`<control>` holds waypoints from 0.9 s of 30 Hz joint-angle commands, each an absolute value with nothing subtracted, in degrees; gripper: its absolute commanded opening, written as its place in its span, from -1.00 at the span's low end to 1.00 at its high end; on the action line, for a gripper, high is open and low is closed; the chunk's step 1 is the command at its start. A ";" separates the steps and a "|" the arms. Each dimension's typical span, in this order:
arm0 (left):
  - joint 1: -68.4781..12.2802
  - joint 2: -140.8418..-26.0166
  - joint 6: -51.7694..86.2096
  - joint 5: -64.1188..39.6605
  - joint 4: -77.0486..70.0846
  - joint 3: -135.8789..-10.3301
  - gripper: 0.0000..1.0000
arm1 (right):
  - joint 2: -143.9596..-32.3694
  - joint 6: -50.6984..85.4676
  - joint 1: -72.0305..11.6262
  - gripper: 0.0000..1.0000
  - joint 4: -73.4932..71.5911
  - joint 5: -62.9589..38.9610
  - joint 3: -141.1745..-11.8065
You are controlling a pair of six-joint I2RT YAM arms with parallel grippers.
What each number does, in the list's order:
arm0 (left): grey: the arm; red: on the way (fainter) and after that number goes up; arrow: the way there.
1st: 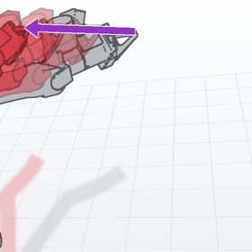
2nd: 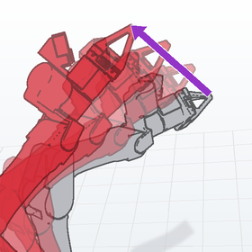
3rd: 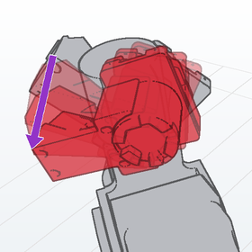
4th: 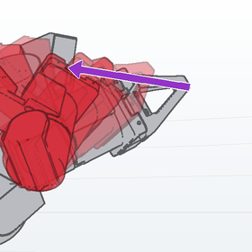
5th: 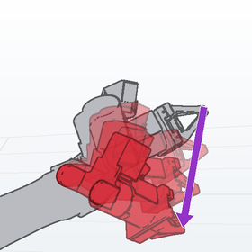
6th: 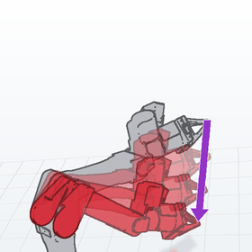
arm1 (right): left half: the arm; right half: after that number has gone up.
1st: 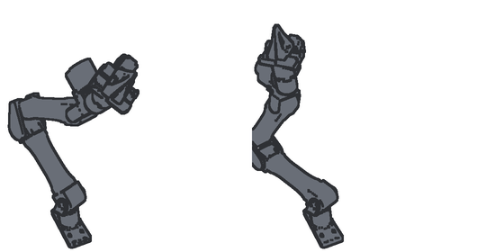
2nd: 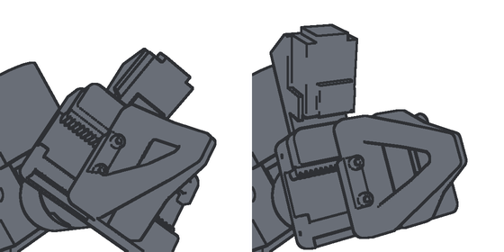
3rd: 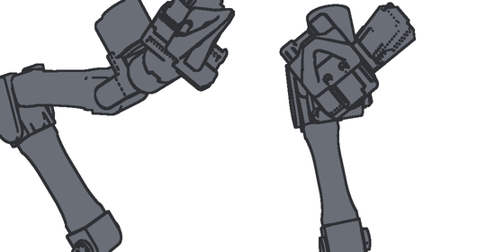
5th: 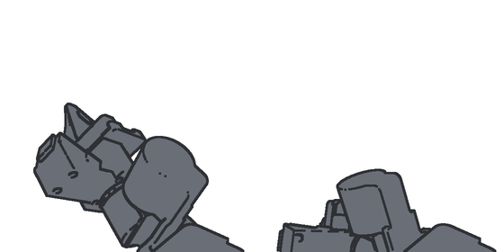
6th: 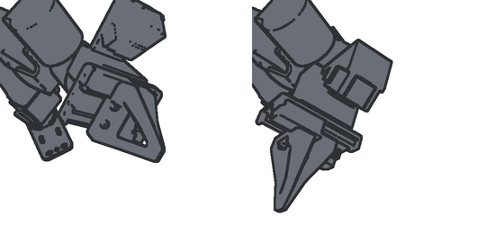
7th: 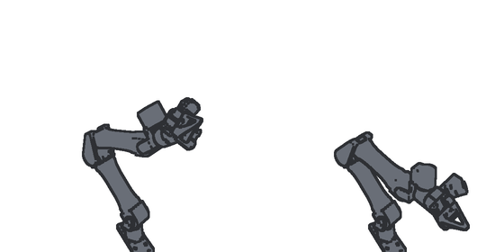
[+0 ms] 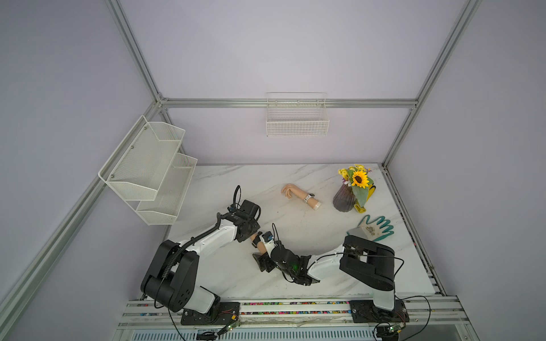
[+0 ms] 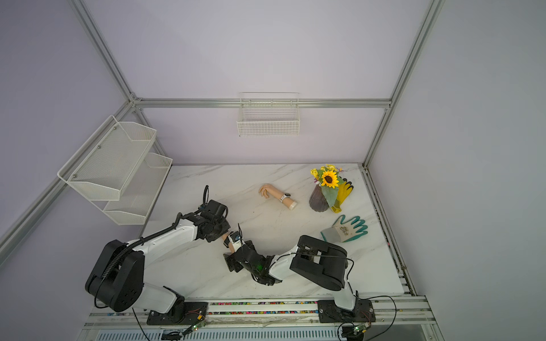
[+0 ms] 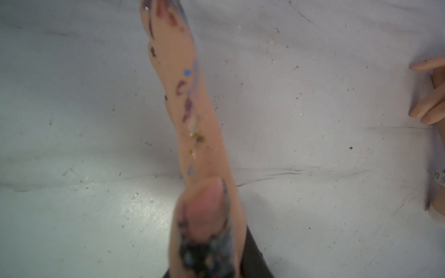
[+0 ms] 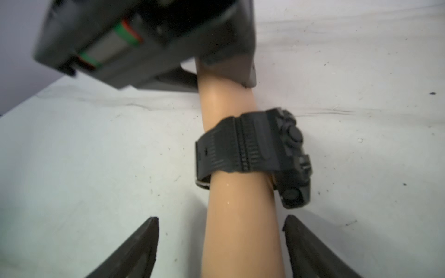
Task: Take off the watch
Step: Adjust the hand at the center of the board.
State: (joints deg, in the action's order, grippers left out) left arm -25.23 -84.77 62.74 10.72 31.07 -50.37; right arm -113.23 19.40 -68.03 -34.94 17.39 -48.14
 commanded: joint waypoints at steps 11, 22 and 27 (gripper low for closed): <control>-25.05 -82.80 57.42 14.18 32.11 -53.82 -0.35 | -114.09 25.12 -65.98 -0.54 -32.01 8.25 -49.97; -25.35 -70.34 39.81 10.55 26.51 -53.97 0.92 | -103.18 39.79 -50.67 -0.83 -47.42 -27.86 -36.37; -27.69 -59.75 33.30 7.06 16.96 -44.01 0.85 | -103.13 47.43 -47.02 -0.67 -48.95 -41.78 -35.57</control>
